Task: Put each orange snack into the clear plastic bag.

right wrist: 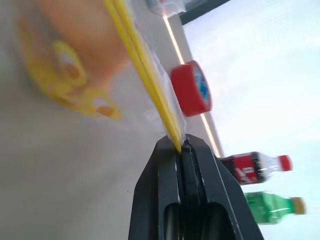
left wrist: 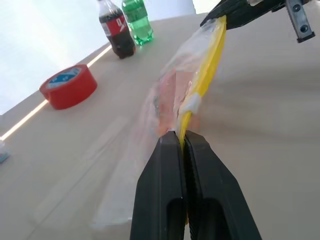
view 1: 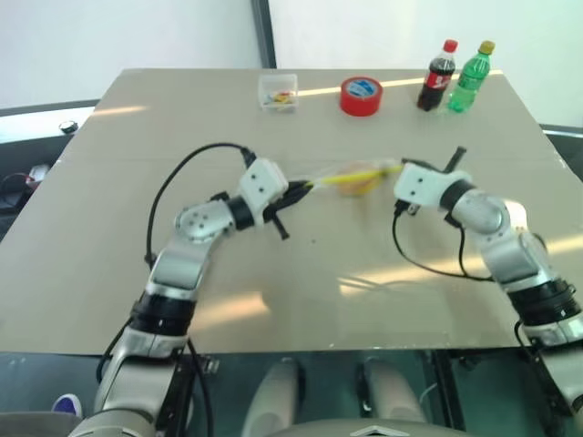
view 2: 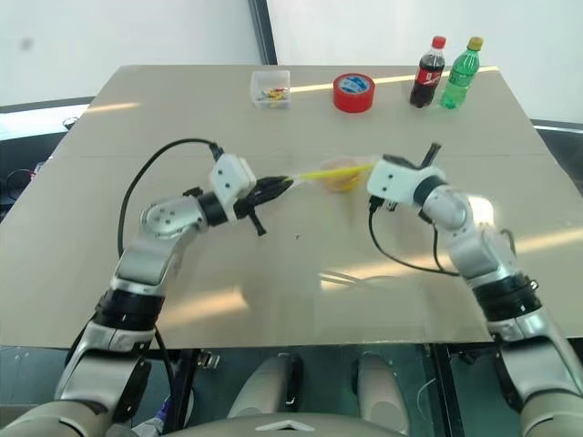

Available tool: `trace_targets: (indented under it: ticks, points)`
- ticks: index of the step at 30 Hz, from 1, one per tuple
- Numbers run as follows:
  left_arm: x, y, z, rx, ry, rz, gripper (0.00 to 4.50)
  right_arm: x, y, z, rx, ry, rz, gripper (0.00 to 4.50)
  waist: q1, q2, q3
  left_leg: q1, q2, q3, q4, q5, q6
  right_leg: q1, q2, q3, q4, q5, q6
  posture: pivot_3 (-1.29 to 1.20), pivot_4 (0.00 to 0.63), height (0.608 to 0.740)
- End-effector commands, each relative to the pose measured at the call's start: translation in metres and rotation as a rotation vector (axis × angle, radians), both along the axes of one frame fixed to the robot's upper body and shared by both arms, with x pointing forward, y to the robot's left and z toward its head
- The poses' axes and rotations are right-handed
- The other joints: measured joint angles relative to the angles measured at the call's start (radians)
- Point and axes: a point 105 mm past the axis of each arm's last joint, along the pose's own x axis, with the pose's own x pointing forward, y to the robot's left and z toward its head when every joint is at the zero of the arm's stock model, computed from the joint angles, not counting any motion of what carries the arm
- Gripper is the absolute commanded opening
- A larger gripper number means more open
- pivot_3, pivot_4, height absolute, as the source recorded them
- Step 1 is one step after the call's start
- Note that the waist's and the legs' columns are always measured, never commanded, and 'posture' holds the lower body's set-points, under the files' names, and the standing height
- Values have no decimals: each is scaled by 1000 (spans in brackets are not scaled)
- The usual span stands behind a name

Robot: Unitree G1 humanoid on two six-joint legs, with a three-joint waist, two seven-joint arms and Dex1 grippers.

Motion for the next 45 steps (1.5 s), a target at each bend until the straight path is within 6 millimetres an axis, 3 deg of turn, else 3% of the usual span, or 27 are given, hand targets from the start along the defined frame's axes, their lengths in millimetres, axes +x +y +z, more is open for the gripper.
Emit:
trace_targets:
  ticks: [1,5,8,10,14,19,23,26,27,30,32,35,38,43,45]
  points:
    - [23,15,34,-32,-101,74,0,17,-47,44,-13,-128,-158,31,-1,0,0,0,0,0,0,0,0,0,0,0,0,0,0,0,150,740]
    - [38,10,52,-8,-158,61,0,26,-60,67,-16,-209,-195,31,-5,0,0,-1,0,2,-1,2,-4,0,0,1,-2,0,0,0,150,740]
    - [31,10,64,-13,-241,45,0,14,-69,73,2,-263,-206,31,-8,0,0,-6,0,4,-1,2,-4,-7,0,3,-2,0,0,0,150,740]
    - [17,9,47,48,-239,-9,0,3,-69,55,24,-212,-192,31,-5,0,0,-18,1,3,3,3,-4,-19,0,3,1,0,0,0,150,740]
    - [-12,8,-7,171,-159,-97,0,-24,-59,-4,37,-44,-160,31,-6,0,-1,-17,2,4,0,2,-4,-18,-1,5,-1,0,0,0,150,740]
    - [-29,5,-41,237,-147,-84,0,-57,-42,-64,111,184,-122,31,0,0,0,-15,2,3,3,1,-1,-16,-1,4,4,0,0,0,150,740]
    - [-31,4,-45,288,-221,-53,0,-75,-48,-82,126,269,-126,1816,3,0,-1,-11,1,2,10,0,1,-14,0,4,13,0,0,0,150,740]
    - [-27,6,-40,325,-297,-22,0,-93,-50,-71,162,285,-77,3112,5,0,-1,-10,1,0,13,0,1,-10,0,2,14,0,0,0,150,740]
    - [-26,6,-39,324,-296,-20,0,-98,-48,-64,156,279,-48,3112,5,0,-1,-10,1,0,14,0,1,-10,0,1,13,0,0,0,150,740]
    - [-24,5,-30,318,-324,-15,0,-106,-18,-34,215,256,92,3112,-3,0,-1,-10,1,0,15,0,1,-10,0,1,14,0,0,0,150,740]
    - [-25,1,-26,317,-345,-24,0,-107,14,-22,231,245,204,3112,-9,0,-1,-10,1,0,15,0,1,-10,1,1,14,0,0,0,150,740]
    - [-29,-7,-22,325,-369,-56,0,-101,66,-19,226,251,344,3112,-7,0,-1,-9,2,-1,15,0,1,-9,3,1,14,0,0,0,150,740]
    - [-31,-11,-19,332,-384,-72,0,-94,99,-23,178,255,421,3112,-5,0,-1,-10,1,-1,15,0,1,-9,3,0,14,0,0,0,150,740]
    - [-32,-15,-16,317,-368,-75,0,-82,119,-21,128,227,449,3112,12,-1,-1,-13,0,-3,16,0,1,-10,-1,-2,11,0,0,0,150,740]
    - [-33,-16,-16,310,-357,-74,0,-78,122,-19,120,208,445,2529,12,-1,-1,-13,0,-3,16,0,1,-10,0,-2,12,0,0,0,150,740]
